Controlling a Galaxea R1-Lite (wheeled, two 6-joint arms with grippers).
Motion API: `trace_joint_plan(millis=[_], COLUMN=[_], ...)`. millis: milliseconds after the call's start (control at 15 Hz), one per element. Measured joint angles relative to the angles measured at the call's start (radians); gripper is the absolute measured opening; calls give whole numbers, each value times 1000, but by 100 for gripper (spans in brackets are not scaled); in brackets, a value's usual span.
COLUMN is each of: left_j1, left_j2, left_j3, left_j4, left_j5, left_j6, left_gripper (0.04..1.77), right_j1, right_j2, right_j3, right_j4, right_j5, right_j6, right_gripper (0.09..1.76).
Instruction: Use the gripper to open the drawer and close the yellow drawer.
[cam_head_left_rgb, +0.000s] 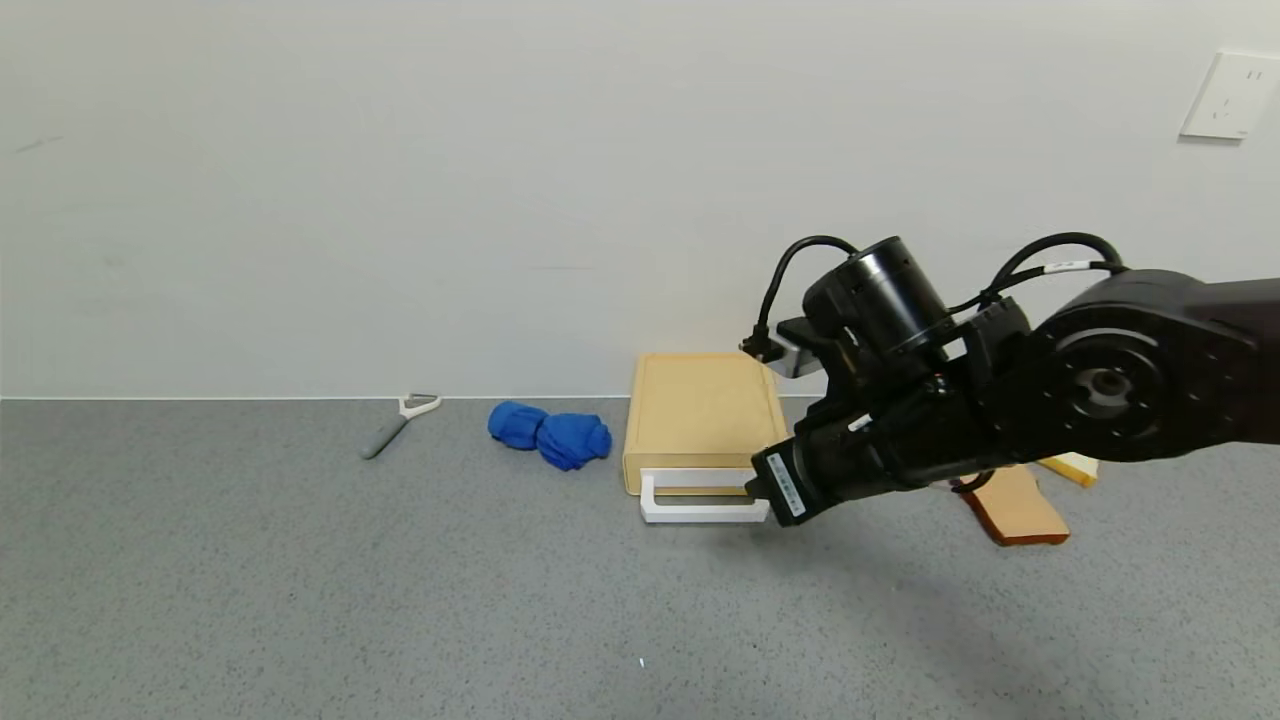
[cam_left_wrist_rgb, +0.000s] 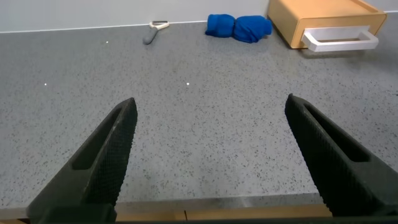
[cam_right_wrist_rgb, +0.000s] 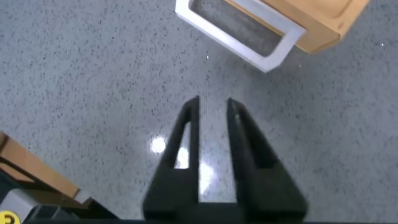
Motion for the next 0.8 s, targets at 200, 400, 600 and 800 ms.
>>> trace_joint_plan(millis=[200, 400, 600, 800], left_j1=[0, 0, 0, 0], left_j2=[0, 0, 0, 0], left_j3=[0, 0, 0, 0], left_j4=[0, 0, 0, 0], left_j5=[0, 0, 0, 0], left_j6=[0, 0, 0, 0], left_gripper=[172, 172, 172, 172], right_j1=[-25, -55, -85, -113], right_j2=[-88, -160, -244, -340], right_j3=[103, 214, 321, 404], right_j4=[-43, -129, -185, -193], right_j5=[34, 60, 62, 61], right_j6=[-10, -10, -12, -13], right_gripper=[90, 116, 133, 145])
